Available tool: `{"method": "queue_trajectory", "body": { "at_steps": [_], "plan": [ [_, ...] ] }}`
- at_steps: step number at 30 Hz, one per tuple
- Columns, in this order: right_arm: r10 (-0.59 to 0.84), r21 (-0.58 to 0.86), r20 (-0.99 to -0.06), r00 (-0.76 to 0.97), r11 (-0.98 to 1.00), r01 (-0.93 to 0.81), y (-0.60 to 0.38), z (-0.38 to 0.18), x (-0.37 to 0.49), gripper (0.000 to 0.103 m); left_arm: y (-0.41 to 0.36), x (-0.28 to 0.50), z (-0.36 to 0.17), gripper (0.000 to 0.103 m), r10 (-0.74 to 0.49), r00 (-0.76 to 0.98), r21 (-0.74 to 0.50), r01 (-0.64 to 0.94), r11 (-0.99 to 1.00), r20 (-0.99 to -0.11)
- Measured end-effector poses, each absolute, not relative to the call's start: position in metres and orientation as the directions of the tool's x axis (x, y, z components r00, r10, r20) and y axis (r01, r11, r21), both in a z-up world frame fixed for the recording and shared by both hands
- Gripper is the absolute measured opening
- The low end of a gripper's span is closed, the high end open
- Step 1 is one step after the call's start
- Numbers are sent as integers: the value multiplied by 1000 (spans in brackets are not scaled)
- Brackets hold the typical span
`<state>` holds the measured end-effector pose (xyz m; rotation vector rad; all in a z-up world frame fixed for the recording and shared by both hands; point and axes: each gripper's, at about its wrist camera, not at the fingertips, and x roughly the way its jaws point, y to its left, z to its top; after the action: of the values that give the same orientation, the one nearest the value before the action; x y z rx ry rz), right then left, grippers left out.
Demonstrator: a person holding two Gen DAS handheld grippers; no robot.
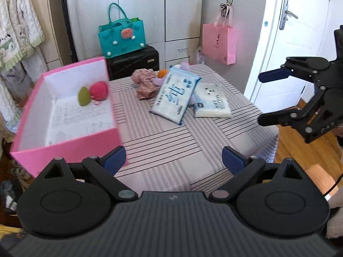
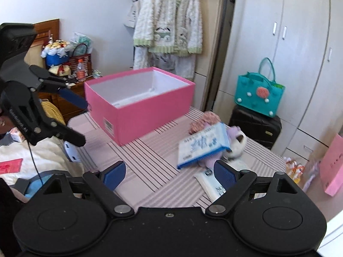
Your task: Organize soft objects
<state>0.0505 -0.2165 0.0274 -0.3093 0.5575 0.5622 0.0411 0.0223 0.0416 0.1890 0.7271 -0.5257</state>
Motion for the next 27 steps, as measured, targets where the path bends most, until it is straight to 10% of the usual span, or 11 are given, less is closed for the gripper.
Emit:
{"method": "queue_trajectory", "body": {
  "at_steps": [27],
  "plan": [
    [370, -177, -531, 762, 831, -527, -218, -13, 188, 91, -69, 134, -54, 95, -342, 800, -48, 367, 929, -493]
  ]
}}
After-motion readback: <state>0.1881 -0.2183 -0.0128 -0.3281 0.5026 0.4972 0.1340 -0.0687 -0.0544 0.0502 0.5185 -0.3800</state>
